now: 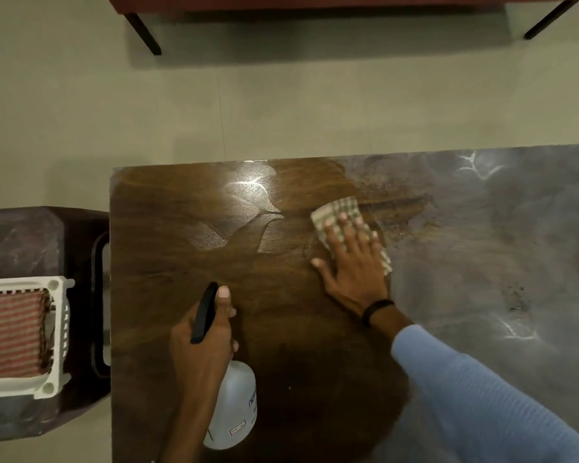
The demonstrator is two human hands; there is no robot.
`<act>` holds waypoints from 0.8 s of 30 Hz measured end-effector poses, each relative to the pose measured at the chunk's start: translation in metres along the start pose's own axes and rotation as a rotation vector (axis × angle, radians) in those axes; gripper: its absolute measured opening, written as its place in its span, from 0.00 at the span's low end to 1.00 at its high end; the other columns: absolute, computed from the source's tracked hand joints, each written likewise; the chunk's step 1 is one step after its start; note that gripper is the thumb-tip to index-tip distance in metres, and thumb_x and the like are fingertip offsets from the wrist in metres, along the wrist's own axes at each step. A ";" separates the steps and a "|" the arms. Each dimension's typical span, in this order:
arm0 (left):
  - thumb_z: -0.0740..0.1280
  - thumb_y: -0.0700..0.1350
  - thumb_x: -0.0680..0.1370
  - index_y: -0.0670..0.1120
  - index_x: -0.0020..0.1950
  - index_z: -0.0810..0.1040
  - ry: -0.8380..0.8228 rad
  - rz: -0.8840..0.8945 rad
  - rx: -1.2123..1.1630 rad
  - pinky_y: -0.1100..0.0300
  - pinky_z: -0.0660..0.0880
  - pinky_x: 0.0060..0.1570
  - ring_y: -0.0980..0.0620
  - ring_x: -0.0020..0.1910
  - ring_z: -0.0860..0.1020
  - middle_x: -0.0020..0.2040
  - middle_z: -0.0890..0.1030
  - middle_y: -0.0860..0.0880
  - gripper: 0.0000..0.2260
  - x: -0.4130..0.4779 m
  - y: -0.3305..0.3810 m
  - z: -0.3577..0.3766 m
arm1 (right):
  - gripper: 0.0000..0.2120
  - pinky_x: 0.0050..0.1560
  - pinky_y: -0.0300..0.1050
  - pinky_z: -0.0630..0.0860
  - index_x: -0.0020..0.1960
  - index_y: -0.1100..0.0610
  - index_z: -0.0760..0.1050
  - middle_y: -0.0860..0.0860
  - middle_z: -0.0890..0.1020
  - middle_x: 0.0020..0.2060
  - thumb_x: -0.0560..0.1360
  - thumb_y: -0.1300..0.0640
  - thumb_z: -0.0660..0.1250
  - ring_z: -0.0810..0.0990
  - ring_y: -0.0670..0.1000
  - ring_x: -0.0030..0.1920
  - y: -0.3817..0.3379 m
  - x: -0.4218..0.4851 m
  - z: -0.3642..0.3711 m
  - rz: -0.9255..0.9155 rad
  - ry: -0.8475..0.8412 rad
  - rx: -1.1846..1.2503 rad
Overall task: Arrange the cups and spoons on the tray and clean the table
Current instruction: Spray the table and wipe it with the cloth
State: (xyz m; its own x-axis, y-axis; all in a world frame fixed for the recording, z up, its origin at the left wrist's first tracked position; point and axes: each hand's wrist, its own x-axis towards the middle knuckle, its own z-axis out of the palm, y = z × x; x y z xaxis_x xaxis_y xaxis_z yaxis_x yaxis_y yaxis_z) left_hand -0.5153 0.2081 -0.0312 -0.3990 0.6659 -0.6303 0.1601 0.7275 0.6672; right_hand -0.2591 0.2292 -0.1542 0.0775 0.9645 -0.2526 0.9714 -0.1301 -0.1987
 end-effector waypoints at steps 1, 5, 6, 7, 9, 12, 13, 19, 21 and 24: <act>0.69 0.60 0.77 0.48 0.41 0.84 -0.012 0.015 0.003 0.48 0.78 0.34 0.48 0.25 0.77 0.35 0.85 0.48 0.16 -0.001 0.001 0.004 | 0.36 0.78 0.66 0.49 0.82 0.46 0.50 0.53 0.52 0.82 0.80 0.31 0.50 0.48 0.57 0.82 0.019 0.016 -0.009 0.096 0.011 -0.001; 0.68 0.61 0.77 0.46 0.41 0.83 -0.060 0.071 0.026 0.54 0.77 0.30 0.51 0.24 0.77 0.35 0.84 0.46 0.19 -0.008 0.007 0.028 | 0.38 0.78 0.67 0.45 0.82 0.46 0.48 0.55 0.50 0.82 0.78 0.28 0.46 0.46 0.59 0.82 0.021 0.103 -0.036 0.299 0.090 0.106; 0.68 0.61 0.77 0.46 0.42 0.83 -0.073 0.069 0.027 0.55 0.77 0.30 0.51 0.24 0.77 0.36 0.84 0.45 0.19 -0.009 0.008 0.036 | 0.38 0.79 0.66 0.43 0.82 0.46 0.47 0.55 0.49 0.82 0.78 0.28 0.46 0.45 0.59 0.82 0.009 0.114 -0.037 0.265 0.085 0.108; 0.68 0.61 0.77 0.46 0.42 0.83 -0.088 0.065 0.029 0.55 0.77 0.30 0.52 0.25 0.78 0.36 0.84 0.45 0.19 -0.011 0.010 0.044 | 0.38 0.79 0.65 0.41 0.82 0.45 0.46 0.54 0.48 0.82 0.78 0.29 0.46 0.44 0.59 0.82 0.000 0.116 -0.036 0.189 0.075 0.097; 0.68 0.62 0.77 0.47 0.42 0.83 -0.118 0.072 0.042 0.55 0.77 0.31 0.52 0.26 0.78 0.36 0.84 0.46 0.19 -0.016 0.013 0.063 | 0.35 0.79 0.64 0.42 0.82 0.44 0.46 0.53 0.48 0.82 0.80 0.31 0.47 0.44 0.57 0.82 -0.005 0.097 -0.030 -0.032 0.046 0.059; 0.67 0.62 0.78 0.46 0.42 0.83 -0.177 0.111 0.075 0.60 0.74 0.28 0.54 0.25 0.78 0.32 0.82 0.46 0.20 -0.028 0.016 0.095 | 0.31 0.80 0.61 0.48 0.82 0.44 0.50 0.50 0.53 0.82 0.82 0.36 0.48 0.48 0.55 0.82 0.045 0.063 -0.021 -0.179 0.055 0.035; 0.67 0.61 0.78 0.45 0.42 0.82 -0.206 0.132 0.096 0.63 0.73 0.27 0.55 0.24 0.77 0.30 0.80 0.46 0.20 -0.033 0.017 0.107 | 0.30 0.80 0.60 0.48 0.82 0.45 0.52 0.51 0.55 0.82 0.83 0.37 0.50 0.50 0.55 0.82 0.070 0.056 -0.021 -0.154 0.086 0.030; 0.68 0.58 0.79 0.40 0.41 0.81 -0.322 0.135 0.112 0.62 0.74 0.26 0.55 0.23 0.77 0.30 0.80 0.43 0.21 -0.079 0.004 0.174 | 0.29 0.79 0.61 0.52 0.82 0.45 0.53 0.52 0.57 0.81 0.83 0.39 0.51 0.53 0.57 0.81 0.223 0.039 -0.049 0.033 0.084 -0.011; 0.68 0.59 0.79 0.39 0.39 0.80 -0.321 0.121 0.128 0.57 0.76 0.26 0.51 0.24 0.78 0.30 0.80 0.43 0.23 -0.095 -0.004 0.190 | 0.29 0.79 0.61 0.51 0.82 0.45 0.52 0.52 0.56 0.82 0.83 0.38 0.51 0.53 0.57 0.81 0.235 0.042 -0.051 0.014 0.077 -0.026; 0.67 0.61 0.78 0.43 0.32 0.76 -0.293 0.104 0.196 0.46 0.79 0.32 0.40 0.28 0.80 0.25 0.76 0.48 0.24 -0.118 -0.017 0.213 | 0.30 0.79 0.61 0.50 0.82 0.44 0.52 0.52 0.56 0.81 0.82 0.37 0.51 0.53 0.58 0.81 0.236 0.044 -0.047 0.006 0.091 -0.028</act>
State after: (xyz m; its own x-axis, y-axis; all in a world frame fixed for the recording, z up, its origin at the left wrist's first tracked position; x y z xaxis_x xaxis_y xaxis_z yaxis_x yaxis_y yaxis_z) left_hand -0.2788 0.1521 -0.0527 -0.1004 0.7363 -0.6692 0.3675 0.6524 0.6628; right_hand -0.0161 0.2517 -0.1673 0.1020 0.9808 -0.1663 0.9766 -0.1305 -0.1707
